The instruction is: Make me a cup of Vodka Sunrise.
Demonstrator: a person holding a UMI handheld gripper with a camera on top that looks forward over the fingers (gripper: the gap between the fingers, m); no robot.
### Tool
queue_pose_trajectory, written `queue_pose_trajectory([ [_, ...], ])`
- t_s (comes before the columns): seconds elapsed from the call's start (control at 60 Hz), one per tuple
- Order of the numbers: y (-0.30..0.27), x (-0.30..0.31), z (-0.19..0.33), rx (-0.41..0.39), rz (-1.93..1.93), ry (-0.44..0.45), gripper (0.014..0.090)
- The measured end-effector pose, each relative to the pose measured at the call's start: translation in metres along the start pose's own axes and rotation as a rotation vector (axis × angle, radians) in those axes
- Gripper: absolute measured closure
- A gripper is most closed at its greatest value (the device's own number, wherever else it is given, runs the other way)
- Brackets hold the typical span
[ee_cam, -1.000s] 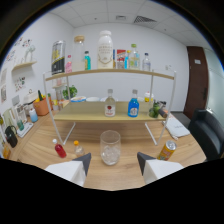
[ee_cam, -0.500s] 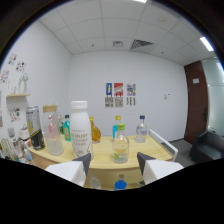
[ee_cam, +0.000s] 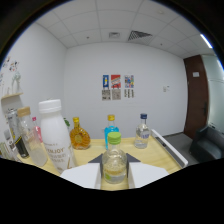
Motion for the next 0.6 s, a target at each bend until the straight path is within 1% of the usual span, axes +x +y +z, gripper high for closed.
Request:
queue_pose_trajectory([
  [0.067,-0.002,0.000,-0.004,0.004,0.007,-0.009,0.0684],
  [0.117,-0.007,0.000,-0.013,0.022,0.015,-0.018,0.0687],
  [0.2,-0.018,0.003,-0.033,0.057,0.024,-0.034,0.0689],
  [0.3,-0.012,0.001,-0.060,0.075,0.043,-0.061,0.0689],
  [0.433,0.035,0.006,-0.084,0.044,0.051,-0.052,0.0690],
  [0.6,0.133,0.009,-0.086,-0.066,0.090,-0.036,0.0688],
])
